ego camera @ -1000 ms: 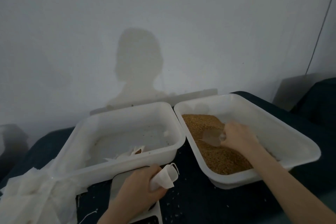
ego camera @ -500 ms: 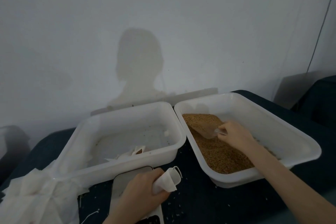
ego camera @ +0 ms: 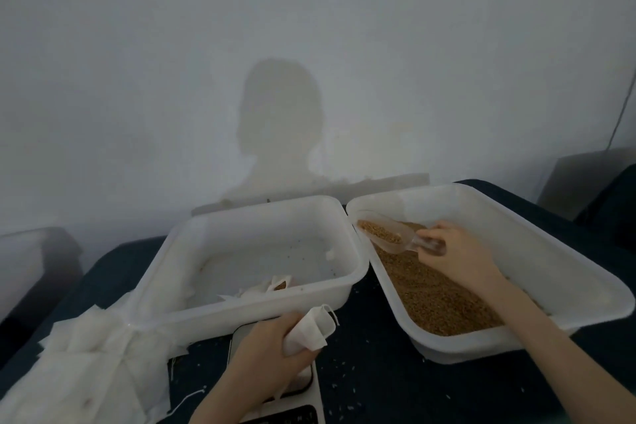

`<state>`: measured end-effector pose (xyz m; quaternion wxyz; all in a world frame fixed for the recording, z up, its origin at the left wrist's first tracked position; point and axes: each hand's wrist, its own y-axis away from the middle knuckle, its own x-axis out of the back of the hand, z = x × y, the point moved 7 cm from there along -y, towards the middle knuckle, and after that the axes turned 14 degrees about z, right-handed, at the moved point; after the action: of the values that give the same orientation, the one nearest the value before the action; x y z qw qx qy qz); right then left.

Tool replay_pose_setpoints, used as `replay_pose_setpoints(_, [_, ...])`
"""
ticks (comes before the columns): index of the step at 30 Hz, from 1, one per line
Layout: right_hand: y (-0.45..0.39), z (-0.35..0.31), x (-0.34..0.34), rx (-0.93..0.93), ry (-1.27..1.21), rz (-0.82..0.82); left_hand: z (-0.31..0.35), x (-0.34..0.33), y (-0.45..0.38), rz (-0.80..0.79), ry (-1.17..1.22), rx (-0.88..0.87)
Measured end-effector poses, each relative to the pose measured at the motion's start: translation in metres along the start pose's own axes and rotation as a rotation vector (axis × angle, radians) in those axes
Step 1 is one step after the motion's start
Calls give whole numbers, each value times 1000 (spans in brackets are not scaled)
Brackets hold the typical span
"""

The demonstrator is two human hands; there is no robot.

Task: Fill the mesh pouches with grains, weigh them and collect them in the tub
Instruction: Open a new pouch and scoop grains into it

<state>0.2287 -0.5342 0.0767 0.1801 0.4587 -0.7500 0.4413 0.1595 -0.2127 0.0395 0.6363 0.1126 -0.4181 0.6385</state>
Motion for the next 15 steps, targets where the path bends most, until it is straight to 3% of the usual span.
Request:
replay_pose_setpoints(7, [21,-68,-10,236,-162,-251,-15,35,-1,47,-24,83])
replay_pose_setpoints(15, [40,-112,-16,329,-267,-433,-36,61,-2,133,-236,110])
